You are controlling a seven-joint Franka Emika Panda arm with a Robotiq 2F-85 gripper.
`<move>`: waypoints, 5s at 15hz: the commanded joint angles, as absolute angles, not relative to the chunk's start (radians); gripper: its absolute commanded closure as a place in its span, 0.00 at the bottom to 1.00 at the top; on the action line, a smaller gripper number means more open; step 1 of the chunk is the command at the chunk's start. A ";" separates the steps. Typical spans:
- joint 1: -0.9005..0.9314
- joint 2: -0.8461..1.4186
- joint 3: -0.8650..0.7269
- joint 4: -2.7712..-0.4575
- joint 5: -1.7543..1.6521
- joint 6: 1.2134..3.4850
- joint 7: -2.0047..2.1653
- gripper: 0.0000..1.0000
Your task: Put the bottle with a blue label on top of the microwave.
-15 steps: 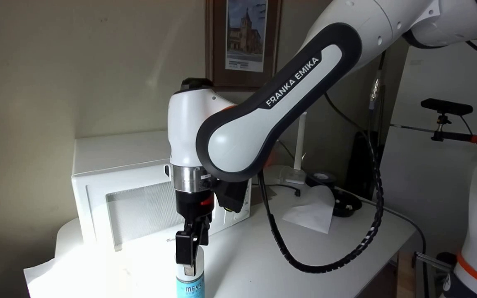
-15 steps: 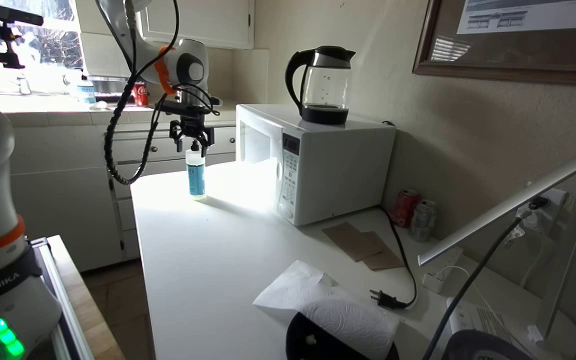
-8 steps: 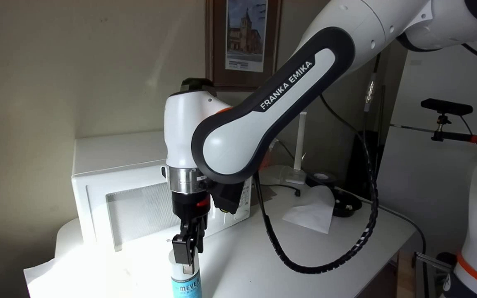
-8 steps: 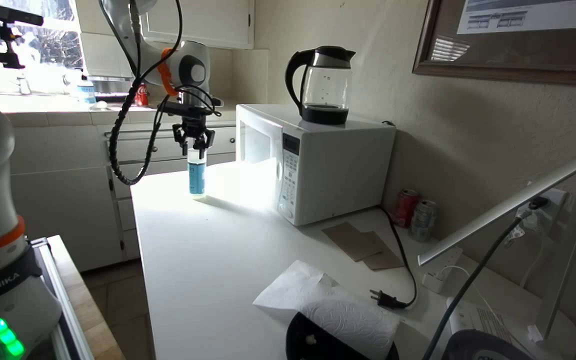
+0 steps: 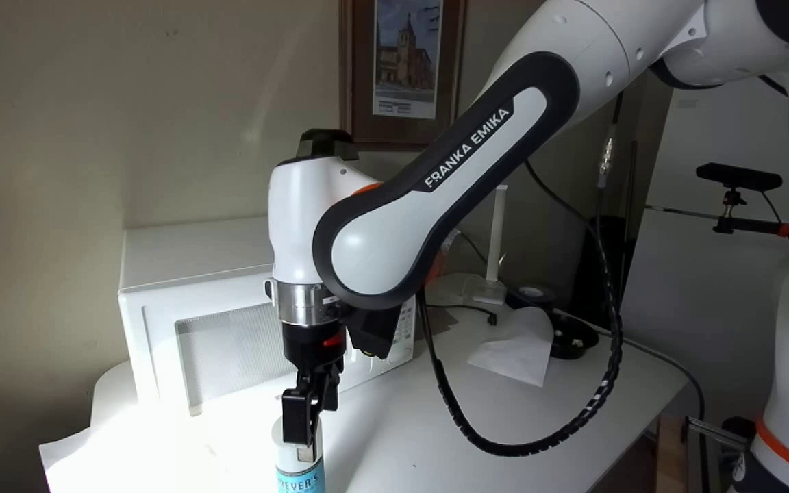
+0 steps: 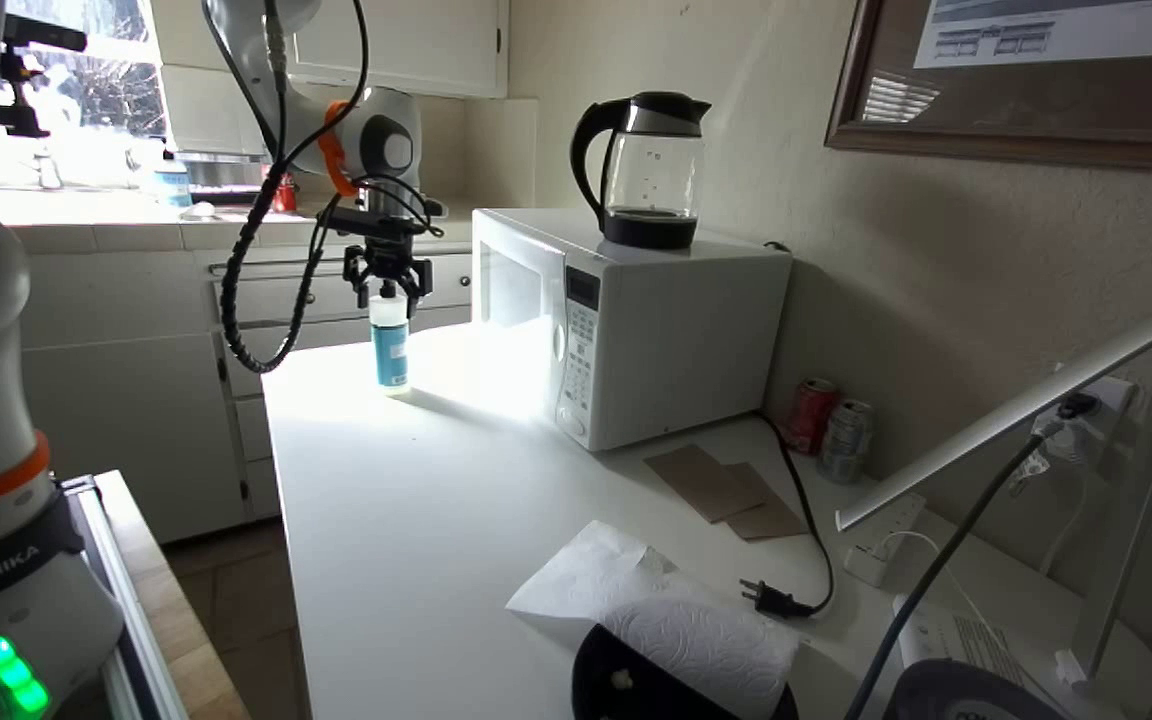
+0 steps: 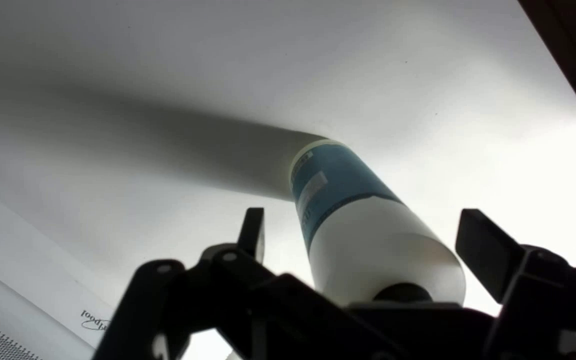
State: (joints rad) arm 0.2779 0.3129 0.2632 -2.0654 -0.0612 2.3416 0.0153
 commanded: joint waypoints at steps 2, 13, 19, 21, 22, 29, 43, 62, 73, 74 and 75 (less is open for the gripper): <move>0.297 0.348 0.253 -2.046 -0.077 2.362 0.026 0.00; 0.318 0.405 0.240 -1.967 -0.119 2.362 0.027 0.34; 0.330 0.412 0.246 -1.948 -0.118 2.361 0.011 0.58; 0.332 0.376 0.244 -1.958 -0.126 2.347 0.012 0.58; 0.328 0.349 0.246 -1.958 -0.124 2.320 0.004 0.58; 0.264 0.208 0.276 -1.754 0.013 1.984 -0.174 0.58; 0.225 0.362 0.236 -1.090 0.090 1.648 -0.202 0.58; 0.221 0.646 0.164 -0.737 -0.033 1.537 -0.153 0.58; 0.250 0.799 0.089 -0.462 -0.072 1.389 -0.157 0.58; 0.247 0.812 0.088 -0.436 -0.065 1.386 -0.157 0.58; 0.248 0.826 0.082 -0.412 -0.068 1.393 -0.155 0.58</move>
